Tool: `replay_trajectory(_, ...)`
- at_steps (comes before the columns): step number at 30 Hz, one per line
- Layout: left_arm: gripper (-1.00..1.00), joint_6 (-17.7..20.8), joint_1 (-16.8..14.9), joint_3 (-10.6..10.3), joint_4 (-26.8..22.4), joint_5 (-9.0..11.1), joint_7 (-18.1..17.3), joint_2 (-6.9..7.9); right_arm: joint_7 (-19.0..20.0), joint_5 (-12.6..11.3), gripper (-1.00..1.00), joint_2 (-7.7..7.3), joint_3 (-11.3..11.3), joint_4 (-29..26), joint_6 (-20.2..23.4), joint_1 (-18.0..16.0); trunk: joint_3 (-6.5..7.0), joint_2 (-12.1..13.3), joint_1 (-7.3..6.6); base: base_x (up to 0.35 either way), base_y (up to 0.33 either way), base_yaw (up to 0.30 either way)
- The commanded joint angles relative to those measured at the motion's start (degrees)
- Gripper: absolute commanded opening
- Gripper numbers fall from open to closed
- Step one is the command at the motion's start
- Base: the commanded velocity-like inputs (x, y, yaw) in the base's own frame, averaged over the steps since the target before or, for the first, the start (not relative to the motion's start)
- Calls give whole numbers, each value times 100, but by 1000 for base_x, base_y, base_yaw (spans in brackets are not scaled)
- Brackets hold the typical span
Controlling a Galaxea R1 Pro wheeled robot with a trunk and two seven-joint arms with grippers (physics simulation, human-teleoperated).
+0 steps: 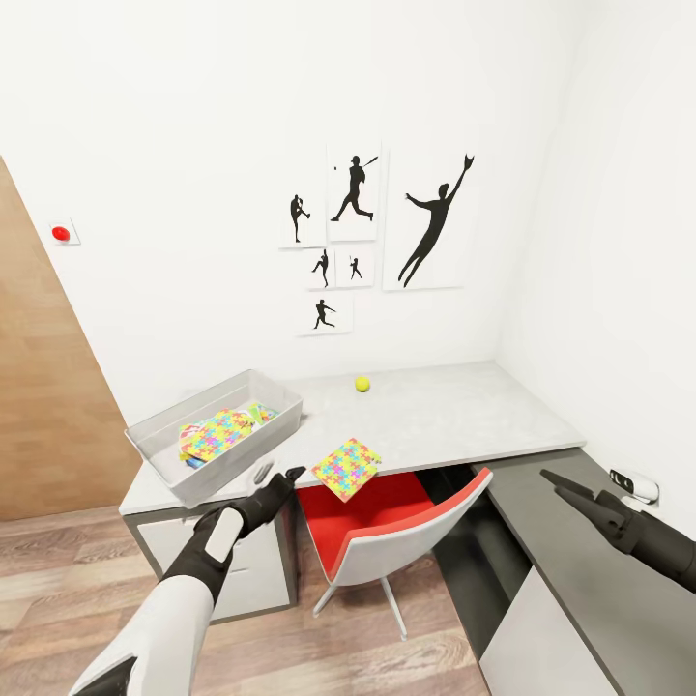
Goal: Put all the toys in the child's room - the three board games (two on the bed and one on the table), the two jigsaw puzzles on the table, and the tennis ball on the table - inside the toy box on the table in the child's room.
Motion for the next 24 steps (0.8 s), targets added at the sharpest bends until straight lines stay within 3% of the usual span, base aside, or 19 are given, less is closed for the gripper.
replay_trajectory(1, 100, 34, -7, 42, -5, 33, -12, -6, 12, -15, 100, -1, 1, 0, 58, -5, -13, -13, 4, 0, 0, 0)
replay_trajectory(24, 100, -3, -7, 30, -1, 54, -8, 17, 16, -15, 100, -6, -7, 5, 58, -5, -13, -13, 4, 0, 0, 0)
